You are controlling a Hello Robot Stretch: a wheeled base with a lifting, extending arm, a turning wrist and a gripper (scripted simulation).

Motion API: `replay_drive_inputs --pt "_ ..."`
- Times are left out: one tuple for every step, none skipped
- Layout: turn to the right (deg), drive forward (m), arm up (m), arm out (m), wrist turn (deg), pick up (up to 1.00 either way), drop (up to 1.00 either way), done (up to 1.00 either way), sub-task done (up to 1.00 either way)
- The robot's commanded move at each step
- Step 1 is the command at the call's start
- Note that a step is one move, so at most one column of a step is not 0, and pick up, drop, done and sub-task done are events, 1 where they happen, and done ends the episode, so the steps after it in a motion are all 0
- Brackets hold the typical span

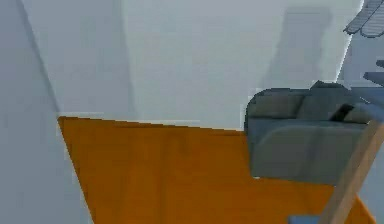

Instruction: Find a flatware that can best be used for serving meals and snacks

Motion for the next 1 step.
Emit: replay_drive_inputs --pt "0.0 0.7 0.0 0.0 0.0 0.0 0.0 0.0 0.0"
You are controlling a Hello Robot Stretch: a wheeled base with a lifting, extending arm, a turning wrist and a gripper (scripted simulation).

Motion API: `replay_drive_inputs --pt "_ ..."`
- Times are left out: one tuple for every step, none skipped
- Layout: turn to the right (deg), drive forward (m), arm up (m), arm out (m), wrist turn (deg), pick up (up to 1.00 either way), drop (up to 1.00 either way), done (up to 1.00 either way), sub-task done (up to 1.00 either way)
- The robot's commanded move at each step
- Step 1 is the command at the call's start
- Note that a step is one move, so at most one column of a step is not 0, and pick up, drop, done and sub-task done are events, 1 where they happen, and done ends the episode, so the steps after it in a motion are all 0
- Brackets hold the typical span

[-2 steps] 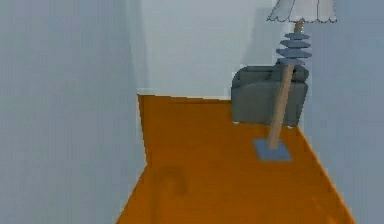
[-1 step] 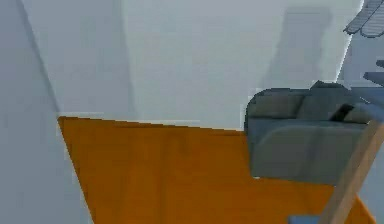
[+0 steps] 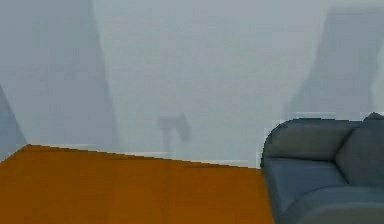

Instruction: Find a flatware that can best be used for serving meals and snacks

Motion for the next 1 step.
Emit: replay_drive_inputs --pt "-30.0 0.0 0.0 0.0 0.0 0.0 0.0 0.0 0.0"
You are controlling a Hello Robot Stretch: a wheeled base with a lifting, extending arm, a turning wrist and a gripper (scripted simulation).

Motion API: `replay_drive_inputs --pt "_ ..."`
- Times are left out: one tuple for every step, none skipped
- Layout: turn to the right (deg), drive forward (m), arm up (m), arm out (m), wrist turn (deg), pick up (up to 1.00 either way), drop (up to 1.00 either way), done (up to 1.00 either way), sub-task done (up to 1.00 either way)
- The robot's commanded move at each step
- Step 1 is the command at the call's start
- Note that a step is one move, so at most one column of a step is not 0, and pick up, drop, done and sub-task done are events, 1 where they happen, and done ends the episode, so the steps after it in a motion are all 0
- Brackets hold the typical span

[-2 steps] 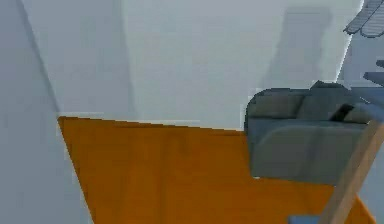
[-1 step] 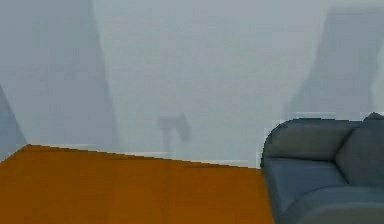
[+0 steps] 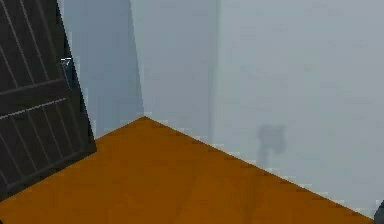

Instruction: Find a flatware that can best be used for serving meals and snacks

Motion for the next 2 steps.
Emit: replay_drive_inputs --pt "0.0 0.65 0.0 0.0 0.0 0.0 0.0 0.0 0.0" --pt "-45.0 0.0 0.0 0.0 0.0 0.0 0.0 0.0 0.0"
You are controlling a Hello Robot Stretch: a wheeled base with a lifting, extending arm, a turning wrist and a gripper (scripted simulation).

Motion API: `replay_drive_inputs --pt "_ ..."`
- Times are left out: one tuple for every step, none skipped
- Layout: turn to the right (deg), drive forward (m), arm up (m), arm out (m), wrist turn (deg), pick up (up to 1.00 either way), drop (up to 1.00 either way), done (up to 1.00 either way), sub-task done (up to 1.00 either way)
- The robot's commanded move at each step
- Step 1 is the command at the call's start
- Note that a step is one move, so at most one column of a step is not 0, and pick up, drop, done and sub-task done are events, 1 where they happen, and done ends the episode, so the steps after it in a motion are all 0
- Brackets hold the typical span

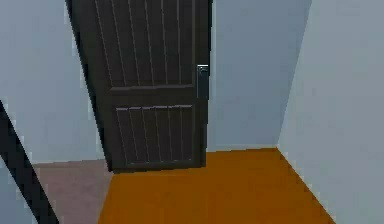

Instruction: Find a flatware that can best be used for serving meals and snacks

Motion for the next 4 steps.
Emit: replay_drive_inputs --pt "-6.0 0.0 0.0 0.0 0.0 0.0 0.0 0.0 0.0" --pt "0.0 0.75 0.0 0.0 0.0 0.0 0.0 0.0 0.0" --pt "-42.0 0.0 0.0 0.0 0.0 0.0 0.0 0.0 0.0" --pt "0.0 0.45 0.0 0.0 0.0 0.0 0.0 0.0 0.0"
